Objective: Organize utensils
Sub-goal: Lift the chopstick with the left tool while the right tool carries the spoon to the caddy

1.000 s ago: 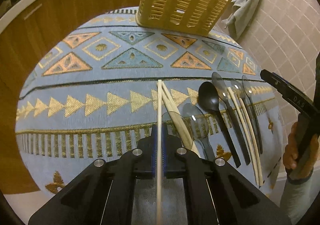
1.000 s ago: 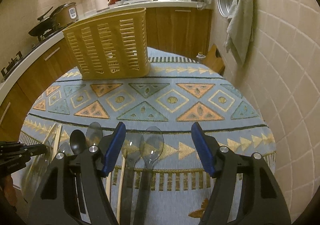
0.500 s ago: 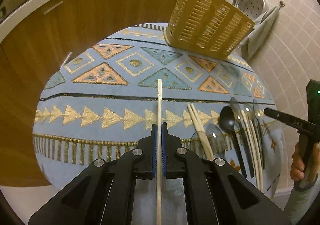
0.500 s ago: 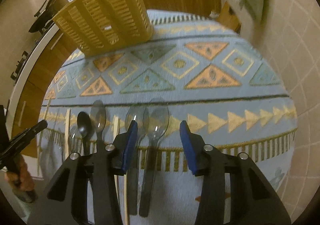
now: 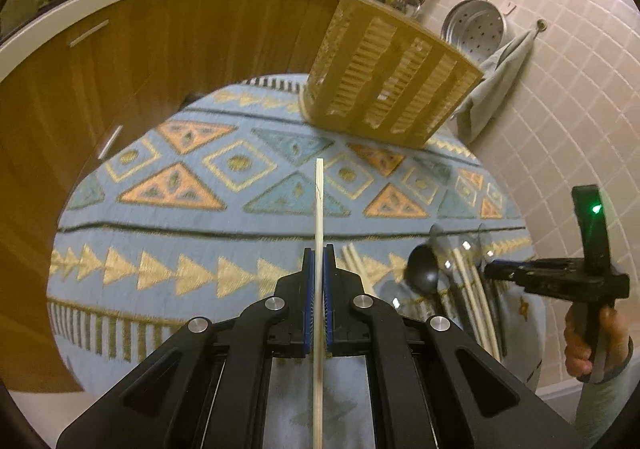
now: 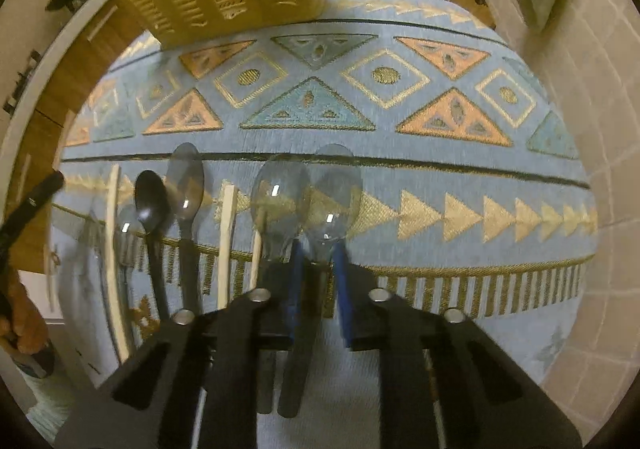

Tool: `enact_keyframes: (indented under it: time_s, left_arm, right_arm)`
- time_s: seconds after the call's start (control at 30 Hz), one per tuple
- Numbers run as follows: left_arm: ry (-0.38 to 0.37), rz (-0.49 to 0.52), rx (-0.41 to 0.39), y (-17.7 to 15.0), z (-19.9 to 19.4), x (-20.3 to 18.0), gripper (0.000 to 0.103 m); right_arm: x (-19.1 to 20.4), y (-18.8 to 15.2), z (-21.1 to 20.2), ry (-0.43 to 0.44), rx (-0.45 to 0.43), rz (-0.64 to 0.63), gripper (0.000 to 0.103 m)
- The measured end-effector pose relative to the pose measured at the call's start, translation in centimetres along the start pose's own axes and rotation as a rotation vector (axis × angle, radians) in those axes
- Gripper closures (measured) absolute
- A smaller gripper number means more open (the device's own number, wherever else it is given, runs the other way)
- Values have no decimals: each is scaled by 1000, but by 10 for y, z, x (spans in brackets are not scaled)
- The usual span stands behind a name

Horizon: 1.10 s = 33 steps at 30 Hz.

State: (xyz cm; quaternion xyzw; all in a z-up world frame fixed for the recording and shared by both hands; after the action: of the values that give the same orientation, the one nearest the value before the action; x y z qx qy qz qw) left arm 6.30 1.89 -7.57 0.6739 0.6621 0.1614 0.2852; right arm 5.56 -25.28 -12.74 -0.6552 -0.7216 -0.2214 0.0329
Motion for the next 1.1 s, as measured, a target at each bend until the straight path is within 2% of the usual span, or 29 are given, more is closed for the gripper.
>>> enact_keyframes:
  time_s: [0.13,0.27,0.4,0.53,0.7,0.93,1.1]
  left_arm:
    - [-42,-27,-36,13,-3,-3,101]
    - [-77,-60,-125,32,-15,-5,101]
    - [-123,-86,-239,57,-36,-10,101]
    - [-149,-92,-415,98,-69,-26,101]
    - [-145,-66,-622,159,-92,-57,101]
    - [-177,-25,-755,231,-78,-87,101]
    - [-182,-38,-761,267,-46,-88,101]
  right_arm:
    - [4,3,-2,-17,-18,-13,93]
    - [14,8,-21,-24,-109,-49,93]
    - [39,22,-58,36,-269,-123,93]
    - [66,46,-98,79,-456,-200,93]
    - [82,102,-144,93,-702,-259,93]
    - [81,173,-168,100,-906,-266,93]
    - [71,208,-171,79,-988,-270,93]
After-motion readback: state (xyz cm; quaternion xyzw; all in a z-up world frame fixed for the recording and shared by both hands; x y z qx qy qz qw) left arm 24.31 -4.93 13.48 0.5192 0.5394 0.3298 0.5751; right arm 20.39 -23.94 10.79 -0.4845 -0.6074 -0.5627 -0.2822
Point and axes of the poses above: each gripper's, at about its wrist camera, not at the fingertips, and z roughly the way its jaws point, x to its left, y to its top, the point moved 7 cm from there along z, roughly the way its jaws point, and after that the axes turned 12 degrees about y, right-handed, at the moved point
